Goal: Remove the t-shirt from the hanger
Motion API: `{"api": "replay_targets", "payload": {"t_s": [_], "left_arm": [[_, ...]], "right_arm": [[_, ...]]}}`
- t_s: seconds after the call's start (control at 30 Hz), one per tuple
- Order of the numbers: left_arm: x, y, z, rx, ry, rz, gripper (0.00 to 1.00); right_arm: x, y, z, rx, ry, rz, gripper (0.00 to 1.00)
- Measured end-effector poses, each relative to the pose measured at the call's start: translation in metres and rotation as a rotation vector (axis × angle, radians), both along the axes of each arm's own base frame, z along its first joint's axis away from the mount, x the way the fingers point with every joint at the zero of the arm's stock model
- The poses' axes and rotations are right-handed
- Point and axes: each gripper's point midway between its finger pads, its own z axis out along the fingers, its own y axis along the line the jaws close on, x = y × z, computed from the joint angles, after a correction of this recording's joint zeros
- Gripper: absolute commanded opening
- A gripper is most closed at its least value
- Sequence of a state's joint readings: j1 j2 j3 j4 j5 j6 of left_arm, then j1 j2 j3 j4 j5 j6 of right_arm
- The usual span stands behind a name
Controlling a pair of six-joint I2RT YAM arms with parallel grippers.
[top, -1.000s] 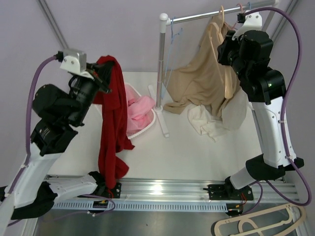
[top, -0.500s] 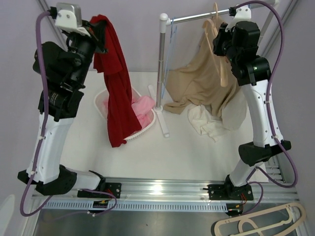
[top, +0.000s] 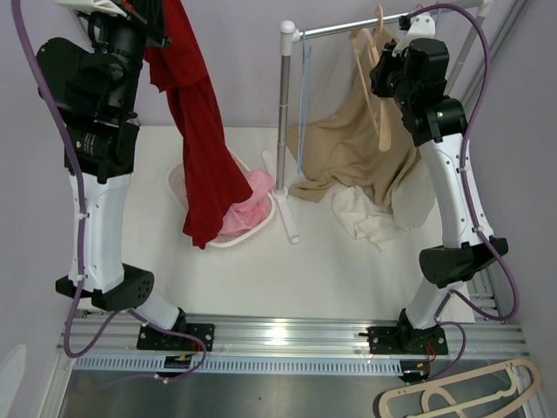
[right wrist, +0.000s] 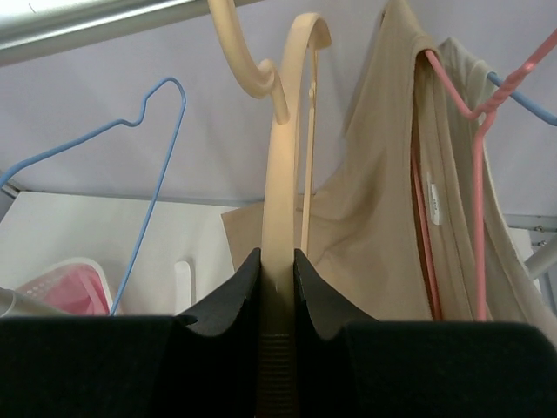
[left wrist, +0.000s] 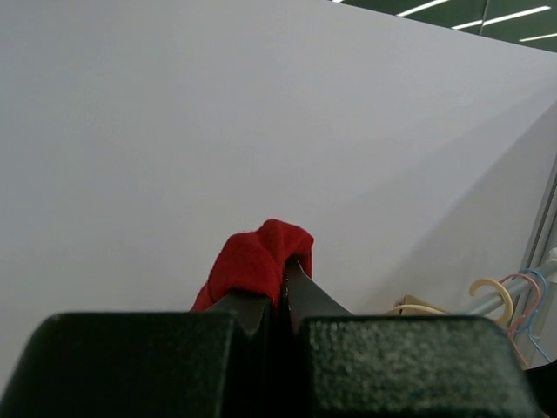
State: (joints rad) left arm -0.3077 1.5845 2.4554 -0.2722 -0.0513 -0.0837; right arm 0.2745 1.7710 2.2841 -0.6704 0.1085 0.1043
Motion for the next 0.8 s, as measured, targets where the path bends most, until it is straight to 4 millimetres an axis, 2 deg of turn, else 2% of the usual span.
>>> {"api": "replay_targets", "payload": {"t_s": [0.07, 0.13, 0.2, 0.27, 0.4, 0.47, 0.6, 0.7, 0.8], "left_arm": [[0.008, -0.001, -0.011, 0.003, 0.027, 0.002, 0.01], [0.021, -0.002, -0.041, 0.009, 0.077, 0.017, 0.01], [0.036, -0.002, -0.089, 0.018, 0.171, 0.037, 0.01], [0.051, 0.001, -0.149, 0.02, 0.294, 0.067, 0.01], [0.077, 0.01, -0.261, -0.019, 0.584, 0.148, 0.01], [0.08, 0.015, -0.305, -0.057, 0.706, 0.187, 0.01], [0.066, 0.027, -0.393, -0.125, 0.926, 0.276, 0.01], [0.057, 0.03, -0.444, -0.139, 1.077, 0.326, 0.01], [0.06, 0.027, -0.489, -0.13, 1.221, 0.364, 0.01]], "right_arm": [[0.002, 0.002, -0.006, 0.007, 0.006, 0.008, 0.0], [0.004, 0.005, -0.016, 0.016, 0.014, 0.013, 0.0], [0.003, 0.006, -0.025, 0.027, 0.023, 0.017, 0.0], [0.002, 0.007, -0.035, 0.039, 0.026, 0.017, 0.0], [-0.003, 0.005, -0.039, 0.062, 0.005, 0.015, 0.0], [-0.007, 0.005, -0.038, 0.07, -0.001, 0.016, 0.0], [-0.011, 0.005, -0.035, 0.084, -0.003, 0.017, 0.0], [-0.015, 0.005, -0.033, 0.093, -0.002, 0.023, 0.0], [-0.02, 0.006, -0.031, 0.1, -0.003, 0.028, 0.0]]}}
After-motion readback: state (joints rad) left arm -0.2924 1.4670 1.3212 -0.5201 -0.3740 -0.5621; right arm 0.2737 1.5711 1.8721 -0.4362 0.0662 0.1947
